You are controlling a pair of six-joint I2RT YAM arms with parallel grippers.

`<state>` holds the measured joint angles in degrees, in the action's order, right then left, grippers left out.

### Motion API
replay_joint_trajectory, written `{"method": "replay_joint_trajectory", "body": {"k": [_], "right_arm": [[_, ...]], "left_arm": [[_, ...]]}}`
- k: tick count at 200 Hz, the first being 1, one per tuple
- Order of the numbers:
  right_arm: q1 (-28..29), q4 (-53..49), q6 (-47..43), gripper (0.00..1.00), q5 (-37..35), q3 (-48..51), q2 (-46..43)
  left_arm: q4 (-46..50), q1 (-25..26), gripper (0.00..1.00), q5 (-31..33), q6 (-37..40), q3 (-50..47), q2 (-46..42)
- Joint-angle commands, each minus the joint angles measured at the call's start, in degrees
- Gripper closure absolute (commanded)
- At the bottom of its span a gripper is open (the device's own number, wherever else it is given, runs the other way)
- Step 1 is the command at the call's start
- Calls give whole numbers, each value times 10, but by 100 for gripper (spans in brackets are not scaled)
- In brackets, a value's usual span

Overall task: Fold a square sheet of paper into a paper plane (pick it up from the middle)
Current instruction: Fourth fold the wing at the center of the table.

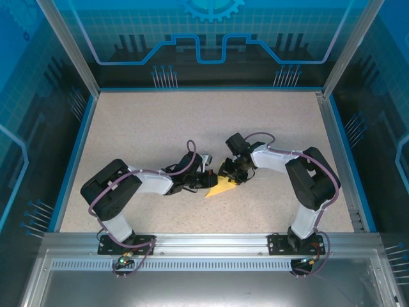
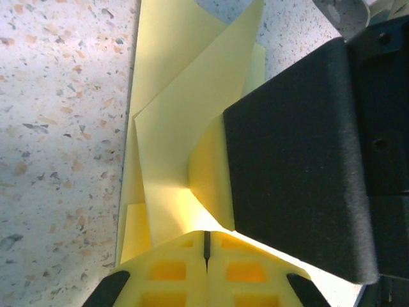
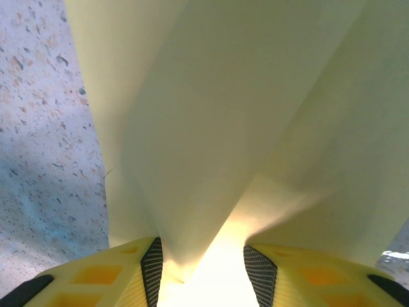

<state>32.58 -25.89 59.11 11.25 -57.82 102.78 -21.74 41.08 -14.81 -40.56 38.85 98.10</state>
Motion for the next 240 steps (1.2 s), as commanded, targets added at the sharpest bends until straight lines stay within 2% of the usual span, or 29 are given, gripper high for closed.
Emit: {"method": "replay_joint_trajectory", "body": {"k": [1,52,86,175,240], "right_arm": [[-6,-41,-2,54,-45,42,61],[-7,-43,-1,54,-46,42,61],[-8,-45,2,58,-49,45,64],[-9,-48,-3,62,-51,40,77],[-9,-50,-15,55,-44,30,89]], "left_arm": [[10,-2,98,0,-5,4,17],[37,-2,100,17,0,15,28],[46,-2,100,24,2,15,28],[56,-1,100,24,3,18,27],[60,-2,100,27,2,15,15]]}}
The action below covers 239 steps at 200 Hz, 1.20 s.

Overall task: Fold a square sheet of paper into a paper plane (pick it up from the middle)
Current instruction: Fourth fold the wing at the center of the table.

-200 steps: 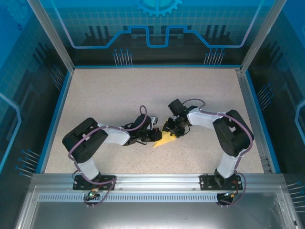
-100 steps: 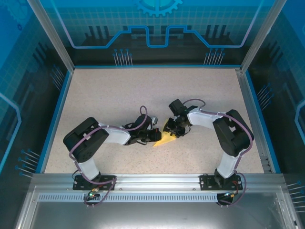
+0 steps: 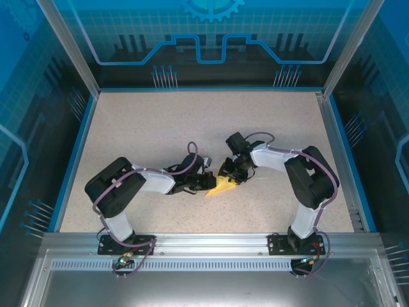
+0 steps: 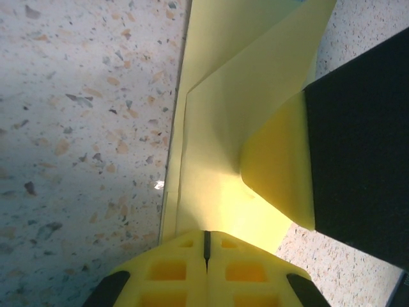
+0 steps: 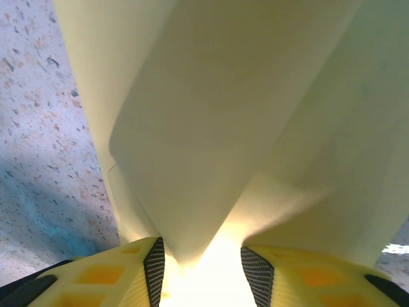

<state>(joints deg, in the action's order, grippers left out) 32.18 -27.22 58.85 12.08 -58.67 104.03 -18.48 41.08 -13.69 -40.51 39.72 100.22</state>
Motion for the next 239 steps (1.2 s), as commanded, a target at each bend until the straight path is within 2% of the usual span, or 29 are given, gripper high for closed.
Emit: {"method": "replay_joint_trajectory", "body": {"k": [1,99,171,239], "right_arm": [[-5,-36,-12,55,-52,39,76],[-4,-36,-15,55,-49,35,98],[-4,-35,-15,53,-41,30,108],[-6,-32,-12,53,-35,31,109]], "left_arm": [[28,-1,100,16,1,7,-6],[25,-3,99,24,-10,-10,-65],[-30,-2,98,-30,-26,-14,-32],[-2,-4,99,-22,-13,-1,-11]]}}
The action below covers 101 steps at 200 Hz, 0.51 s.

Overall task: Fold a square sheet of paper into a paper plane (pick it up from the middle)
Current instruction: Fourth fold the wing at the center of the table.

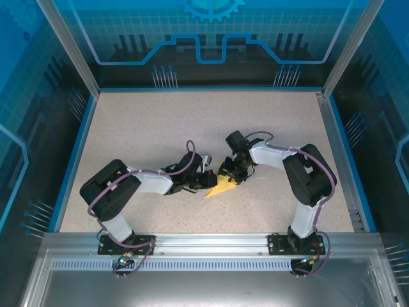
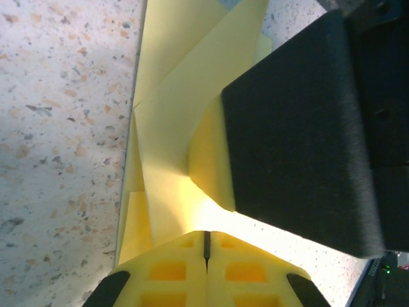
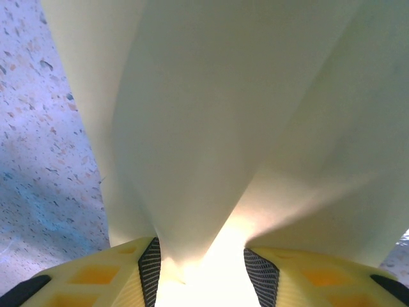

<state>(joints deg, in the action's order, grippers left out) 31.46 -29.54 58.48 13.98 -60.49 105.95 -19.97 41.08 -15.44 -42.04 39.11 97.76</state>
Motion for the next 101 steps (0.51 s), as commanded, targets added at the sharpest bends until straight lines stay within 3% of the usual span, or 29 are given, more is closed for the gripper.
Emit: {"method": "replay_joint_trajectory", "body": {"k": [1,101], "right_arm": [[1,-9,-8,53,-54,49,90],[0,-12,-11,53,-53,45,91]], "left_arm": [[13,-3,99,-4,2,5,14],[66,-4,100,35,8,22,28]]}}
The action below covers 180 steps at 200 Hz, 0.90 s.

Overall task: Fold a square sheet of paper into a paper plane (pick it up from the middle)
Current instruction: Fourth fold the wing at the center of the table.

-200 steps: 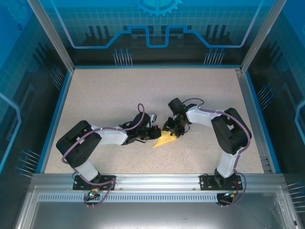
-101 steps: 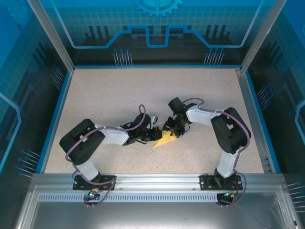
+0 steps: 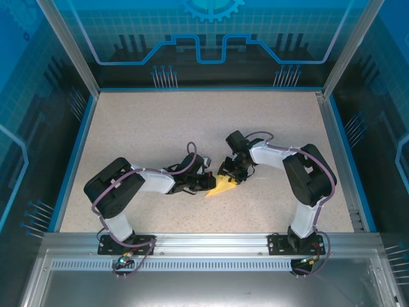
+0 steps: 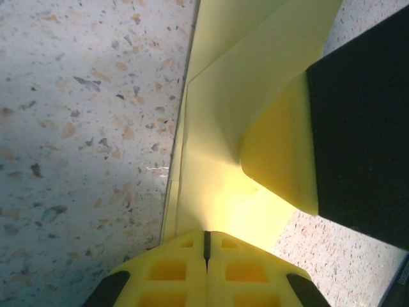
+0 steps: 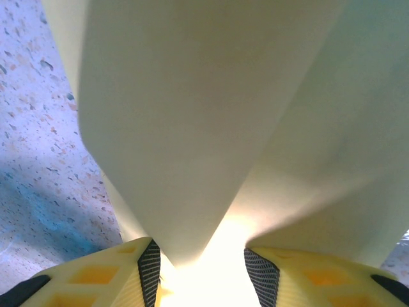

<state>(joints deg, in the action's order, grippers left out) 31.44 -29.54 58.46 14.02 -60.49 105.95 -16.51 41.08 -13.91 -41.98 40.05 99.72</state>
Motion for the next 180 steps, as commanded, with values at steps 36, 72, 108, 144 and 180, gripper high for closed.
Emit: {"method": "replay_joint_trajectory", "body": {"k": [36,72,108,144,180], "right_arm": [[0,-10,-10,53,-53,47,93],[-2,18,-29,52,-36,44,47],[-3,50,-77,47,-31,38,-70],[-10,109,-109,49,-35,90,-175],[-6,174,-136,73,23,129,-178]], "left_arm": [[44,-3,100,28,8,16,5],[64,-4,100,26,5,21,13],[77,-3,100,16,5,24,22],[89,-3,100,13,5,28,27],[97,-2,100,13,5,31,29]]}}
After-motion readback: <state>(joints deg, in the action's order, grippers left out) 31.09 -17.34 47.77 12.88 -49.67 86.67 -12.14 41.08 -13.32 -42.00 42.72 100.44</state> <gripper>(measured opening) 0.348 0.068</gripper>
